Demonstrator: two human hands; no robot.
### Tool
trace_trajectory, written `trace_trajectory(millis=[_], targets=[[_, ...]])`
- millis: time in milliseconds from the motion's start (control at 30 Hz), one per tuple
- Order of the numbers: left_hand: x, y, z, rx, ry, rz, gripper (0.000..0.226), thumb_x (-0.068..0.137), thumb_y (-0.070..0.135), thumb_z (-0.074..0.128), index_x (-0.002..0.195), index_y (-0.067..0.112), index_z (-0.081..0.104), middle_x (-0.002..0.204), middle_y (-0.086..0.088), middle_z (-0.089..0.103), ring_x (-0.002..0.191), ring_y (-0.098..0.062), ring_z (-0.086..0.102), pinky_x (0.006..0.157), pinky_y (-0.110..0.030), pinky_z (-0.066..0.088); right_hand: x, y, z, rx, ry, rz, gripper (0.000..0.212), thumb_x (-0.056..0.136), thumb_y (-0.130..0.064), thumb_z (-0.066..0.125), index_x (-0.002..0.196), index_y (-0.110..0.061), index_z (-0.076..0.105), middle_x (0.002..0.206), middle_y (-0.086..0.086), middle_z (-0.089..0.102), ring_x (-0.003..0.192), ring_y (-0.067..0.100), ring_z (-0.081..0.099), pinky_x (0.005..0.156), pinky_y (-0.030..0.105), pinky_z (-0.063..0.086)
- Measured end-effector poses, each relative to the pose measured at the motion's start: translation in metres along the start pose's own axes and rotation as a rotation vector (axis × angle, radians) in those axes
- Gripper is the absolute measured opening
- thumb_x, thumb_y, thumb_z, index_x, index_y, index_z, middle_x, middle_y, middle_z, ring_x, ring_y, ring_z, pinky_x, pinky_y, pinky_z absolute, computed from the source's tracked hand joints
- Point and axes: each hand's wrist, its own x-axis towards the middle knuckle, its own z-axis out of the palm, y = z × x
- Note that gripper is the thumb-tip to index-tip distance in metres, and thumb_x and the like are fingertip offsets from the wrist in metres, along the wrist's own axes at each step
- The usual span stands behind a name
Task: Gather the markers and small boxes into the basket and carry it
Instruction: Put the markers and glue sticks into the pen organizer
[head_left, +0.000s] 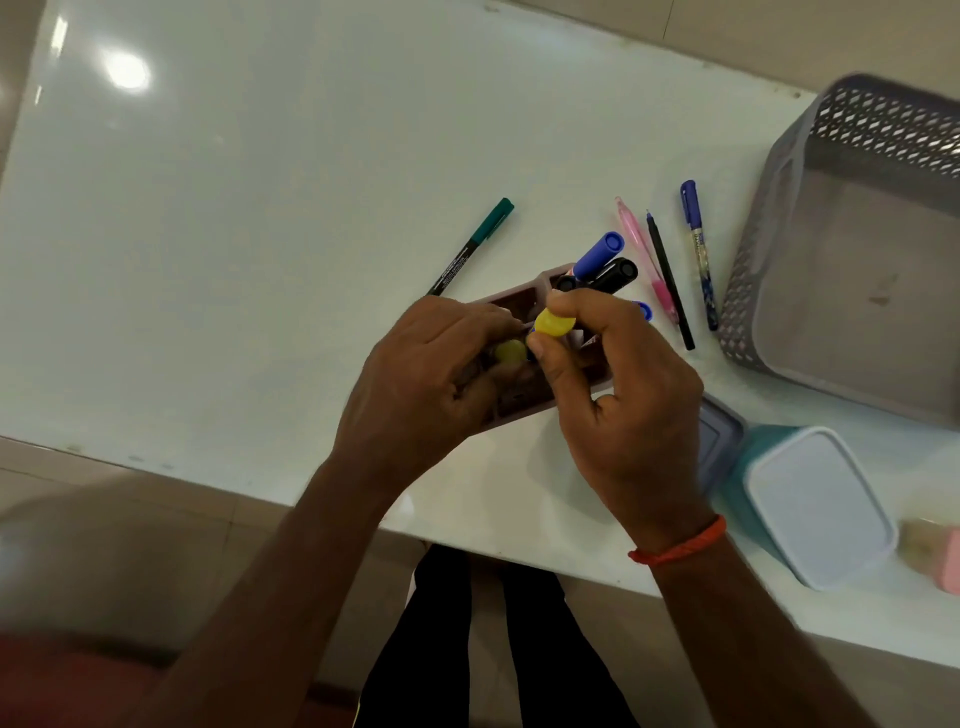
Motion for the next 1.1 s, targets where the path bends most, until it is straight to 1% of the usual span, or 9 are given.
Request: trace_trajectory(millis=[133,233,333,400,600,700,767,933,1100], targets=[[-0.002,-0.002,-0.004,-0.017,0.113,-0.008,0.022,0.086,0.017,0.078,0.104,0.004,0.074,0.107,-0.009,0.075,0.097,-0.024,0.069,0.086,-0.032,0.054,-0.006,0.011,0.002,-0.188,-0.132,-0.113,0.026,0.097,-0.024,0.060,0.109,-0.004,0.072,0.109,0.012,0.075,0.100,0.024,0.072,0.090,0.037,0.059],[-0.001,-0.003,-0.003,-0.010,0.118,0.011,0.018,0.086,0.016,0.077,0.099,0.004,0.075,0.105,-0.009,0.075,0.096,-0.024,0.070,0.085,-0.033,0.055,-0.006,0.014,0.003,-0.337,-0.235,-0.181,0.034,0.094,-0.027,0.052,0.105,-0.003,0.074,0.101,0.016,0.076,0.091,0.030,0.074,0.085,0.045,0.061],[0.003,-0.003,-0.002,-0.002,0.096,0.021,0.018,0.088,0.021,0.074,0.096,0.005,0.076,0.104,-0.009,0.075,0.095,-0.024,0.069,0.086,-0.031,0.053,0.002,0.010,-0.003,-0.326,-0.273,-0.225,0.032,0.091,-0.024,0.054,0.100,-0.001,0.074,0.094,0.017,0.076,0.084,0.032,0.073,0.082,0.044,0.061],[0.004,-0.002,-0.002,-0.006,0.083,0.018,0.023,0.091,0.026,0.069,0.096,0.005,0.075,0.105,-0.009,0.075,0.095,-0.025,0.069,0.086,-0.030,0.051,0.006,0.003,-0.018,-0.262,-0.246,-0.246,0.020,0.092,-0.020,0.065,0.099,-0.005,0.075,0.092,0.011,0.076,0.081,0.024,0.072,0.080,0.036,0.060],[0.006,0.005,0.001,0.007,0.212,-0.052,0.016,0.092,0.019,0.069,0.101,0.007,0.075,0.120,-0.006,0.069,0.115,-0.024,0.059,0.098,-0.038,0.046,0.045,-0.012,-0.084,0.077,0.037,0.049,0.007,0.094,-0.021,0.069,0.096,-0.018,0.076,0.080,-0.014,0.071,0.067,-0.002,0.063,0.063,0.011,0.049],[0.008,0.006,0.002,-0.096,0.240,-0.195,0.013,0.095,0.010,0.065,0.107,0.012,0.072,0.113,0.005,0.068,0.108,-0.010,0.061,0.093,-0.018,0.044,0.087,0.014,-0.098,-0.065,0.026,0.158,0.007,0.095,-0.028,0.066,0.092,-0.026,0.072,0.075,-0.025,0.064,0.064,-0.008,0.060,0.064,0.003,0.041],[0.008,0.005,0.003,-0.170,0.256,-0.299,0.019,0.095,0.002,0.064,0.108,0.013,0.072,0.106,0.006,0.072,0.096,-0.003,0.065,0.088,-0.009,0.044,0.119,0.046,-0.092,-0.254,-0.125,0.246,0.013,0.095,-0.034,0.063,0.097,-0.026,0.072,0.083,-0.014,0.070,0.070,-0.002,0.062,0.069,0.010,0.044],[0.011,-0.001,0.006,-0.179,0.282,-0.301,0.023,0.092,-0.005,0.064,0.107,0.007,0.074,0.103,0.003,0.074,0.095,-0.008,0.070,0.089,-0.015,0.051,0.169,0.118,-0.047,-0.775,-0.505,0.254,0.033,0.094,-0.023,0.062,0.126,-0.015,0.059,0.122,0.017,0.063,0.110,0.039,0.061,0.087,0.041,0.049],[0.012,-0.005,0.006,-0.182,0.256,-0.282,0.021,0.090,-0.007,0.065,0.104,0.006,0.075,0.100,0.008,0.072,0.096,0.006,0.067,0.088,-0.010,0.049,0.178,0.124,-0.021,-0.872,-0.550,0.202,0.031,0.092,-0.004,0.060,0.121,0.002,0.052,0.117,0.025,0.059,0.111,0.046,0.058,0.080,0.045,0.047]])
